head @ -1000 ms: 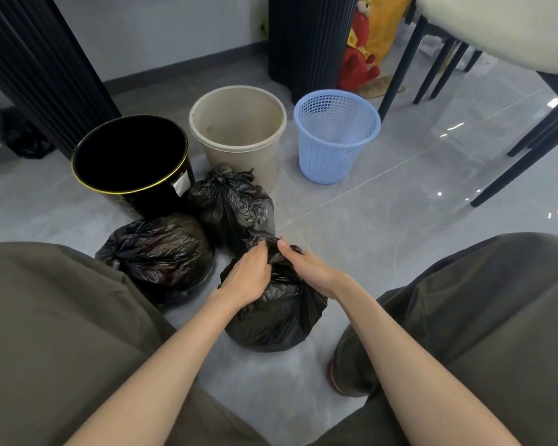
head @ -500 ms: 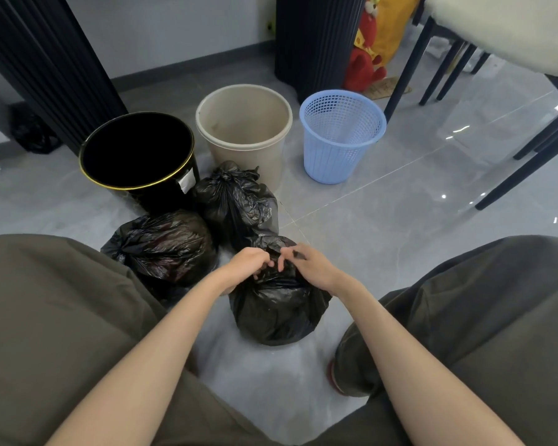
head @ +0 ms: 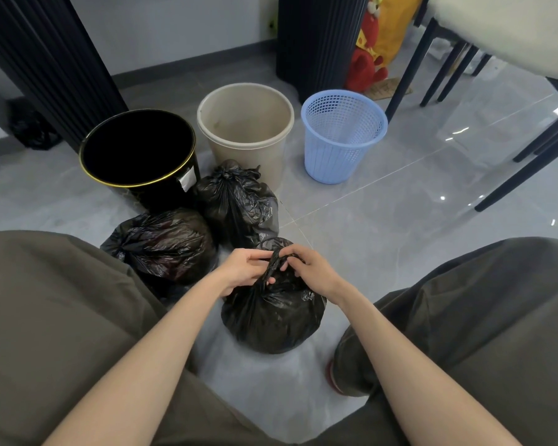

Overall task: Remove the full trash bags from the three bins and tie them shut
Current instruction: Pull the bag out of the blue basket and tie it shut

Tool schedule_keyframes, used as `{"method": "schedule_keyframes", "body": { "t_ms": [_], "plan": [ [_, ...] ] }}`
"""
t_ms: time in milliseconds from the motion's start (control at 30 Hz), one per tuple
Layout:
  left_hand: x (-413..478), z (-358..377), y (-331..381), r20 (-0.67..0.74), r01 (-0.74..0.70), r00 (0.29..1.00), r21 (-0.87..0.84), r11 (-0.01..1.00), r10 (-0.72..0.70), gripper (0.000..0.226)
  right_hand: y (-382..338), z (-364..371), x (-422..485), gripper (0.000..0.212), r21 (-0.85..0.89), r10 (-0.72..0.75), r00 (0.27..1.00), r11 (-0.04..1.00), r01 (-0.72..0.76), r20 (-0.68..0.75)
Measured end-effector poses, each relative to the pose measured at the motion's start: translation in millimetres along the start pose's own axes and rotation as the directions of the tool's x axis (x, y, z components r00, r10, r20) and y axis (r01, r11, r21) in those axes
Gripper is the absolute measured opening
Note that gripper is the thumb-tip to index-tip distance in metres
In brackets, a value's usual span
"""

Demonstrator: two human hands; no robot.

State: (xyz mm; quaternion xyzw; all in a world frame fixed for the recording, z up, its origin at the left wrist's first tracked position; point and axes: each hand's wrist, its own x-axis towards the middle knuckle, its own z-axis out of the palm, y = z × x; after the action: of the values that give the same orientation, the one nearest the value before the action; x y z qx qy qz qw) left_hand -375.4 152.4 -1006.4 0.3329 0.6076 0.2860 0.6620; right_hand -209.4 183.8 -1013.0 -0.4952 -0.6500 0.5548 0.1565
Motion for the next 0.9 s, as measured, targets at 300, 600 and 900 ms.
{"method": "schedule_keyframes", "body": {
  "t_ms": [300, 600, 900],
  "plan": [
    [-0.8, 0.5, -7.4, -0.032, 0.042, 0.999, 0.078, 0.996, -0.039, 0.015, -6.5, -5.2, -4.2, 0.012, 0.004, -0.017, 0.996, 1.000, 0.017, 0.087],
    [8.0, 2.2, -8.0, -0.254, 0.027, 0.966, 0.281, 0.959, 0.047, 0.018, 3.3, -3.7, -3.8, 0.010, -0.034, 0.056, 0.998, 0.998, -0.056, -0.003],
    [18.5, 14.0, -20.2, -0.276, 0.038, 0.961, 0.245, 0.969, 0.032, 0.015, -1.1, -8.1, -7.5, 0.027, 0.074, 0.213, 0.969, 0.972, -0.223, 0.122]
  ]
}}
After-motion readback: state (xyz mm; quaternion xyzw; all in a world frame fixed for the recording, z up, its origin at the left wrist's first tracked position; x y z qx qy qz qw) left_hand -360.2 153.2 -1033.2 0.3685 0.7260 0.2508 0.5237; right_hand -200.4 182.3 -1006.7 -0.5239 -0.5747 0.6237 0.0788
